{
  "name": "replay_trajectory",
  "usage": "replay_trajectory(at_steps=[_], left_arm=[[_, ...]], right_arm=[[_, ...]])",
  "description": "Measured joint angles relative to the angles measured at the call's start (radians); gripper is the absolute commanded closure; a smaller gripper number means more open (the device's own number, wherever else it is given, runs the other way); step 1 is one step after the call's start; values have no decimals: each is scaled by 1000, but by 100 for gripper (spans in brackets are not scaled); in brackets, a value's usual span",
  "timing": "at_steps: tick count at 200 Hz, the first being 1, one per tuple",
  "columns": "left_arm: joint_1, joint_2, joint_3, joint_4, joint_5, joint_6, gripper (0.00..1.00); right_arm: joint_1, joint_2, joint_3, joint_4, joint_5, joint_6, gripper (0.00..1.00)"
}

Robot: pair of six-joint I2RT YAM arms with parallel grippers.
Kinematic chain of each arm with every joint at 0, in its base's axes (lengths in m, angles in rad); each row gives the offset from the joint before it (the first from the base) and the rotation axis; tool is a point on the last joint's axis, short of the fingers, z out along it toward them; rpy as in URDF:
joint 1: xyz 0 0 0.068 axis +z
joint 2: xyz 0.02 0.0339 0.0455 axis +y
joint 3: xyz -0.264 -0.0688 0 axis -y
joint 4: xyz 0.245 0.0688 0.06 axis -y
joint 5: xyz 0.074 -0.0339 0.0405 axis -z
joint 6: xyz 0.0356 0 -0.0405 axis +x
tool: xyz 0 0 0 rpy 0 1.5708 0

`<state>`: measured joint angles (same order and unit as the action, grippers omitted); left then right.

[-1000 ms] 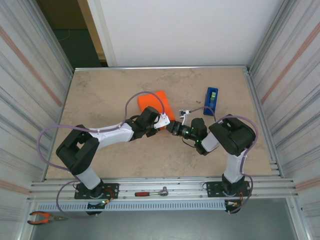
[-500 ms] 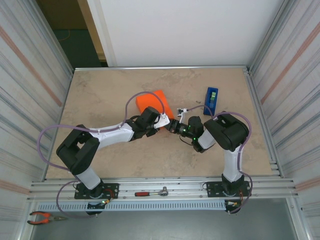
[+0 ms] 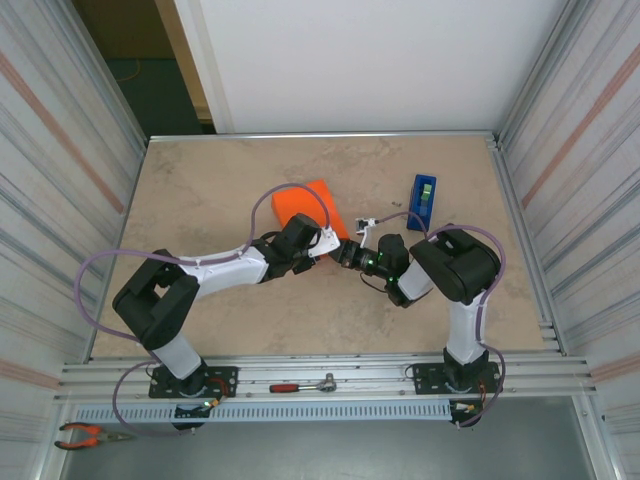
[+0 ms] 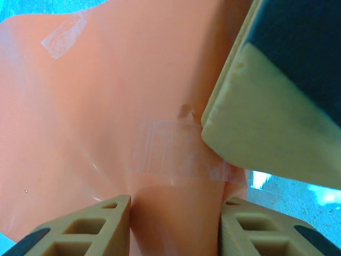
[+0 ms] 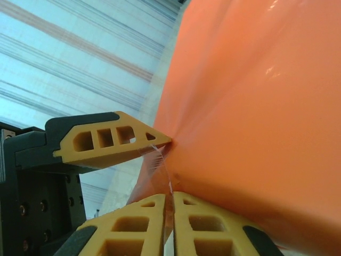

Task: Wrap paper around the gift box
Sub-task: Wrap the gift box with the wrapping paper.

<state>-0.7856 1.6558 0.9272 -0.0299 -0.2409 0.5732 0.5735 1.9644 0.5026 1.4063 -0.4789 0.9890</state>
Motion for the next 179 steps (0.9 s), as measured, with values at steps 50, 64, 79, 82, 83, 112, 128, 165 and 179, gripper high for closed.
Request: replay_trajectory(at_steps=[50, 64, 79, 82, 83, 112, 128, 165, 179], left_arm=[[0, 0, 0, 0, 0, 0, 61], [0, 0, 0, 0, 0, 0, 61], [0, 0, 0, 0, 0, 0, 61], [0, 0, 0, 0, 0, 0, 61], [0, 0, 0, 0, 0, 0, 61], [0, 0, 0, 0, 0, 0, 61], [-2, 0, 0, 0, 0, 0, 61], [-2, 0, 0, 0, -3, 0, 61], [-2, 0, 0, 0, -5, 0, 62]], right_arm=[[-5, -2, 0, 0, -15, 3, 82], [-11, -2, -2, 0, -15, 3, 82], [-17, -2, -2, 0, -15, 3, 81], [-18, -2, -3, 0, -15, 3, 81], [-18, -2, -3, 0, -15, 3, 81], [-19, -2, -3, 0, -15, 3, 81], [-19, -2, -3, 0, -15, 4, 81], [-19, -2, -3, 0, -19, 6, 80], [-19, -2, -3, 0, -19, 6, 80]])
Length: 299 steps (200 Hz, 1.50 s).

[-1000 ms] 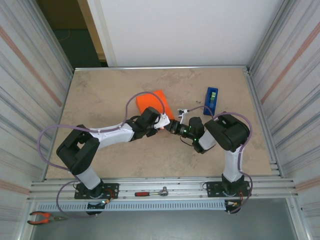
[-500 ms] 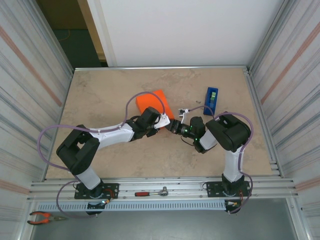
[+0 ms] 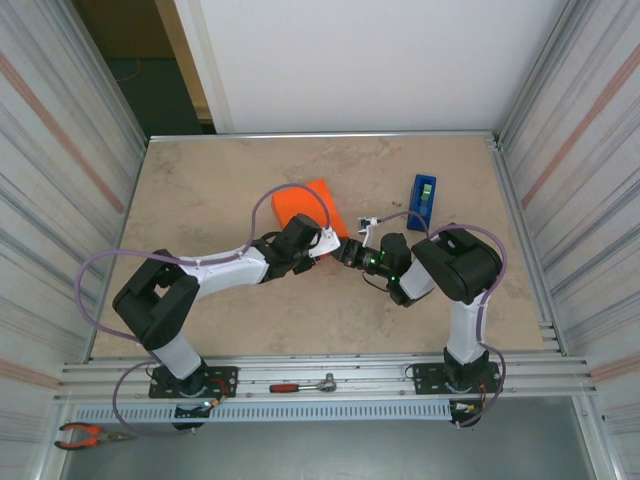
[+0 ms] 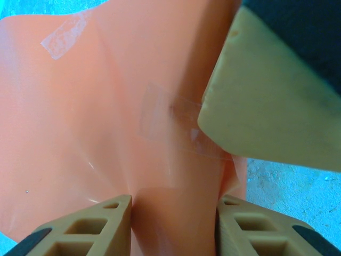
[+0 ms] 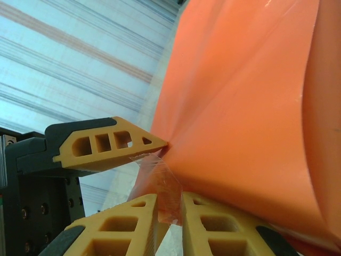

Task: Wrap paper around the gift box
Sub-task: Wrap the gift box with the wrapping paper.

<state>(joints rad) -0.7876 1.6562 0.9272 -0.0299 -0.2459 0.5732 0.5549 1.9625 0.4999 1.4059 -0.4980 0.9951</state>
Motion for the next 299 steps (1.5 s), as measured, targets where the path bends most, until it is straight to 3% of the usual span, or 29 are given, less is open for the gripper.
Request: replay_trajectory(at_steps=[131, 299], left_arm=[[0, 1, 0, 1, -11, 0, 62], [-5, 1, 0, 0, -17, 0, 66]], right_arm=[[1, 34, 42, 8, -15, 23, 80], [-7, 11, 17, 4, -29, 23, 72]])
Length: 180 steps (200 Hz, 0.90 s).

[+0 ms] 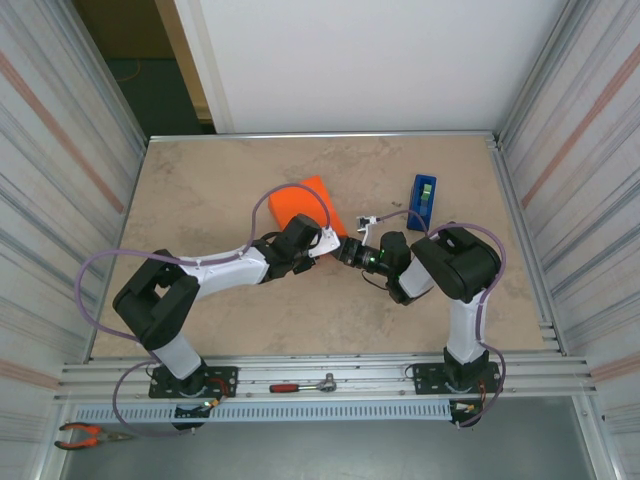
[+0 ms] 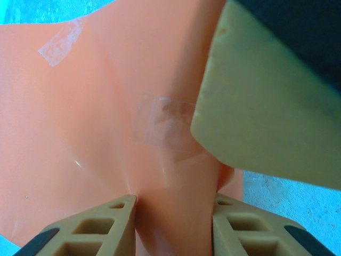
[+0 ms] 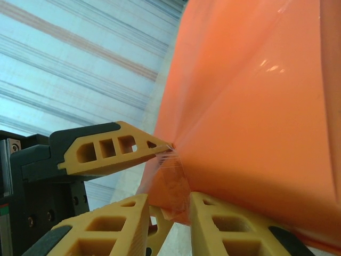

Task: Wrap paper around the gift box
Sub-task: Wrap the gift box with the wrapping paper.

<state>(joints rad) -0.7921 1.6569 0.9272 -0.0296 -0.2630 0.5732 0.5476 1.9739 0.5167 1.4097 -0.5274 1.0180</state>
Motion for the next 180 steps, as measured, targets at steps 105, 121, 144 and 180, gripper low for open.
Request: replay_trajectory(at_steps=[105, 121, 144, 180], left_arm=[[0, 0, 0, 0, 0, 0, 67], [0, 0, 0, 0, 0, 0, 68], [0, 0, 0, 0, 0, 0, 68], [0, 0, 0, -1, 0, 0, 68]], right_arm=[[0, -6, -3, -3, -1, 0, 71], [0, -6, -3, -3, -1, 0, 71], [0, -7, -5, -4, -1, 0, 70], [0, -9, -8, -3, -1, 0, 70]])
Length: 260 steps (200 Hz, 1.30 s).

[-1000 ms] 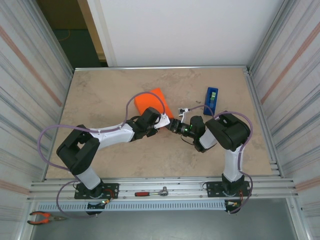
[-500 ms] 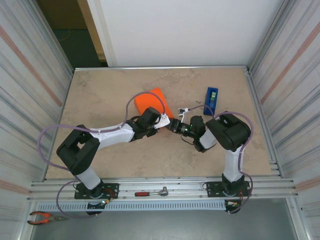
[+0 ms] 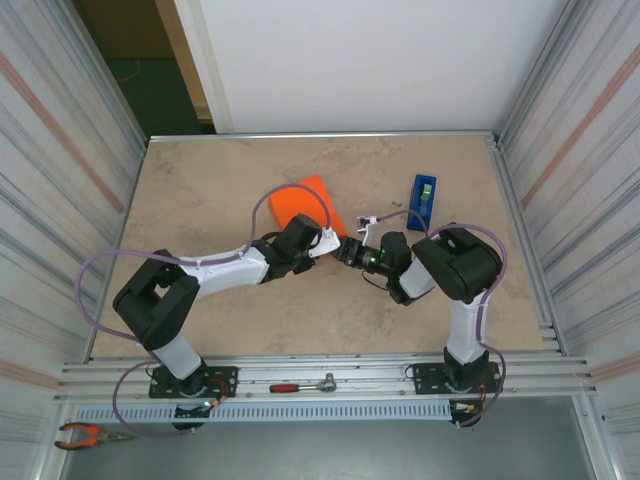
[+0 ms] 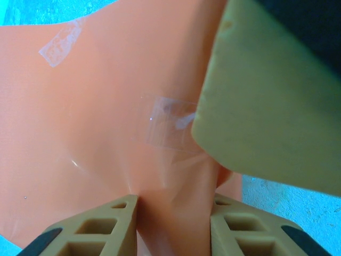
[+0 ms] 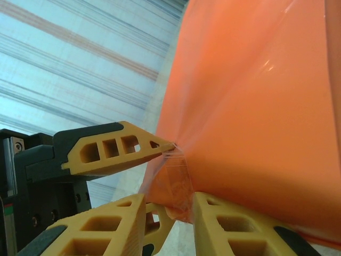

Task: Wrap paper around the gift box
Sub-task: Wrap the gift box with the wrapping paper.

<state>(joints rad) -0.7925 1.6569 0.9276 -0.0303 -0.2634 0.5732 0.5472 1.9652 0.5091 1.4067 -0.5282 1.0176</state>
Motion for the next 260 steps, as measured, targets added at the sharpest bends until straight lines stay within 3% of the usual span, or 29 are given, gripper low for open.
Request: replay_trajectory(at_steps=[121, 170, 225, 260], left_arm=[[0, 0, 0, -1, 0, 0, 69], [0, 0, 0, -1, 0, 0, 69], [0, 0, 0, -1, 0, 0, 69], [-2, 0, 0, -2, -1, 0, 69]], right_arm=[[-19, -5, -16, -11, 1, 0, 68], [-61, -89, -100, -51, -7, -5, 68], [-103, -171, -134, -131, -80, -11, 99], [-75, -187, -111, -193, -106, -24, 100]])
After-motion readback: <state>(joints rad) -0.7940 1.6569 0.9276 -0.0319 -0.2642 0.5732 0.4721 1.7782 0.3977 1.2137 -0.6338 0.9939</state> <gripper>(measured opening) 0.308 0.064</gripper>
